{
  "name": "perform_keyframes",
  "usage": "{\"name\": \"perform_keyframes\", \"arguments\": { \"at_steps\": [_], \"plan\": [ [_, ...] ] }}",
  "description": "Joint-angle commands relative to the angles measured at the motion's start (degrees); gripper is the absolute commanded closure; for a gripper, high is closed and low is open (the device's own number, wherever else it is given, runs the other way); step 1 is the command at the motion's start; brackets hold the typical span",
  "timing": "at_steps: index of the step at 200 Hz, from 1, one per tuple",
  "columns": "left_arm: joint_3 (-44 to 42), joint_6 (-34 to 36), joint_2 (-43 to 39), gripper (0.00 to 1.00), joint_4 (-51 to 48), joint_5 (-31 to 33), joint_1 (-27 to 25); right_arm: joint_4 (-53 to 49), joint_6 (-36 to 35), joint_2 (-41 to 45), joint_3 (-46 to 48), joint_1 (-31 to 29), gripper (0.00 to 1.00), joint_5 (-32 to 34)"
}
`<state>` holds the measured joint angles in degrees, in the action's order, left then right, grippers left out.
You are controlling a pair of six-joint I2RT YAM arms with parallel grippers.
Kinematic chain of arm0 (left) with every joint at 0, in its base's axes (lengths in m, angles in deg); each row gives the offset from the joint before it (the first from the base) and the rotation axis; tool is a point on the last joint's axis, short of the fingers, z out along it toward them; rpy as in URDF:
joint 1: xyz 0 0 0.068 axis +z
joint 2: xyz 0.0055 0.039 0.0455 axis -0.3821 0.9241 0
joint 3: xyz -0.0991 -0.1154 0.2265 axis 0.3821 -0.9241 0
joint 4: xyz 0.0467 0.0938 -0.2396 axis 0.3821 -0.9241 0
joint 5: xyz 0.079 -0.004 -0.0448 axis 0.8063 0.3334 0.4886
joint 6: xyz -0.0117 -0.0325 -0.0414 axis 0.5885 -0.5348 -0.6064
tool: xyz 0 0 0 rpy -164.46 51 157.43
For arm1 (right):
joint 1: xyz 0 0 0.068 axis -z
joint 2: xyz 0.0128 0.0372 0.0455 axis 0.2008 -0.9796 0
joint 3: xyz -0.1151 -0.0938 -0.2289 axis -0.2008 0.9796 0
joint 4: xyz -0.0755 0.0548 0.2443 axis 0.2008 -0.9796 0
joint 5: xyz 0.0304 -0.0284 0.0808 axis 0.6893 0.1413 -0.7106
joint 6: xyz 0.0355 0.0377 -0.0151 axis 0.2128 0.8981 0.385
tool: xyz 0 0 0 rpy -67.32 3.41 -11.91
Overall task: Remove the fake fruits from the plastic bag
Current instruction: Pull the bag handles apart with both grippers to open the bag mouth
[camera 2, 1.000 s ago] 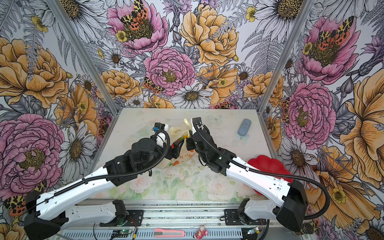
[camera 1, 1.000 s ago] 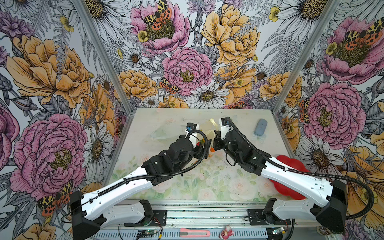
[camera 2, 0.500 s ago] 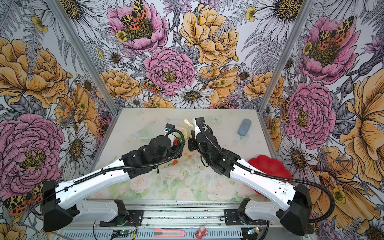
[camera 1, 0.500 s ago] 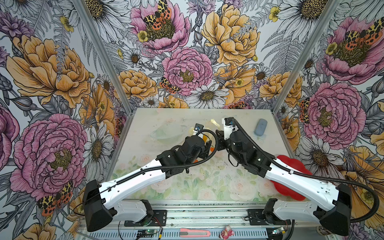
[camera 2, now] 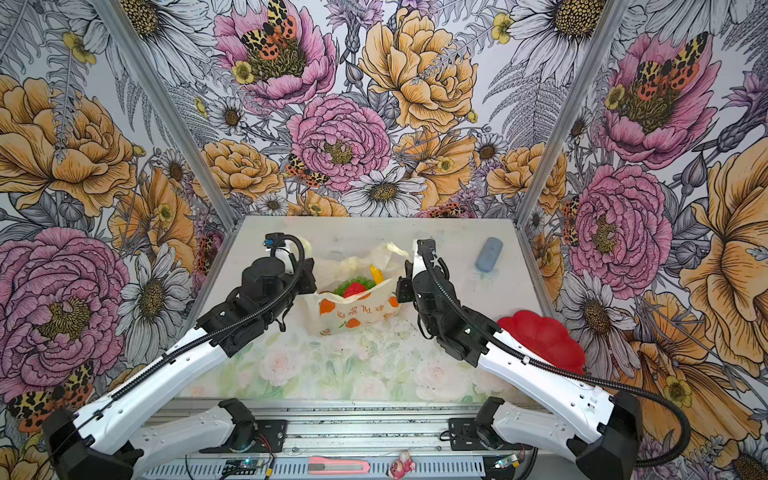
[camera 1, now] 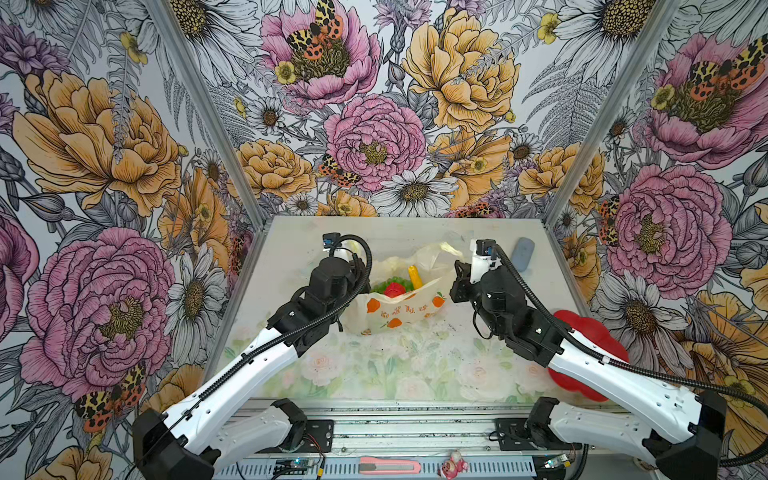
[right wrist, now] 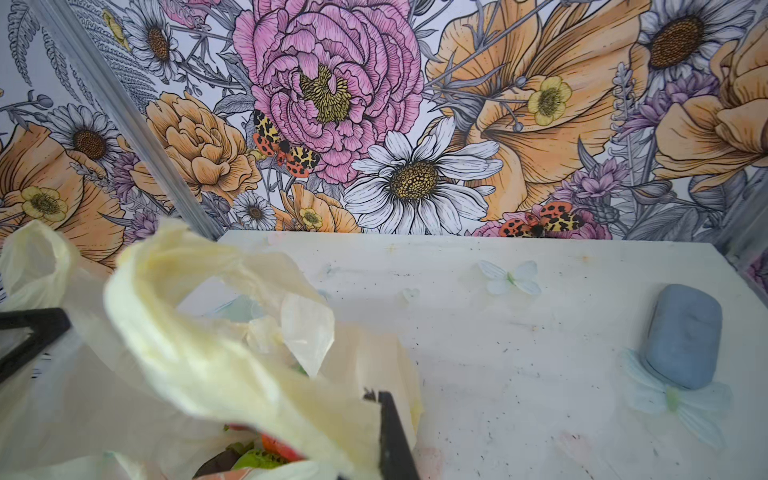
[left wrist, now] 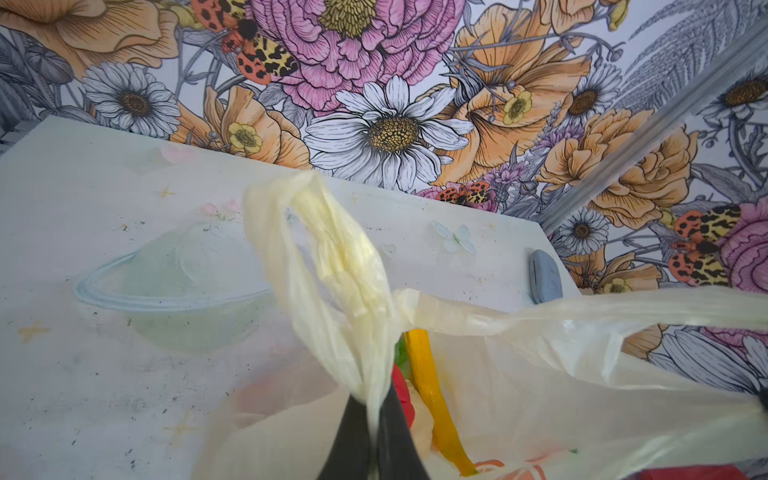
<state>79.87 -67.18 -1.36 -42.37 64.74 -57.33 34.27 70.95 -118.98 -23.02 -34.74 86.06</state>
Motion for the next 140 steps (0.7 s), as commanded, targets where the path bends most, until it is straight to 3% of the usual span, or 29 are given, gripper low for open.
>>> {"name": "perform_keyframes", "arguments": {
  "at_steps": [1, 49, 77, 105, 140],
  "plan": [
    [-5.9, -6.3, -4.6, 0.94, 6.4, -6.4, 4.7, 1.1, 6.1, 3.2, 3.1, 2.6, 1.0, 0.9],
    [-19.9, -16.7, -5.9, 0.95, 8.4, -13.3, 14.0, 1.4, 24.4, -2.2, 11.6, 8.7, 1.0, -8.9],
    [-22.3, -17.4, -5.5, 0.9, 5.8, -15.0, 14.2, 1.9, 26.2, -4.0, 13.1, 9.1, 1.0, -10.7],
    [-19.9, -14.9, -8.8, 0.7, 0.5, -12.9, 11.5, 2.3, 25.2, -3.2, 13.0, 8.6, 1.0, -11.2],
    [-11.4, -11.8, -13.7, 0.37, -11.1, 1.0, 3.5, 2.5, 21.8, -1.7, 12.0, 7.5, 1.0, -10.7]
  ]
}}
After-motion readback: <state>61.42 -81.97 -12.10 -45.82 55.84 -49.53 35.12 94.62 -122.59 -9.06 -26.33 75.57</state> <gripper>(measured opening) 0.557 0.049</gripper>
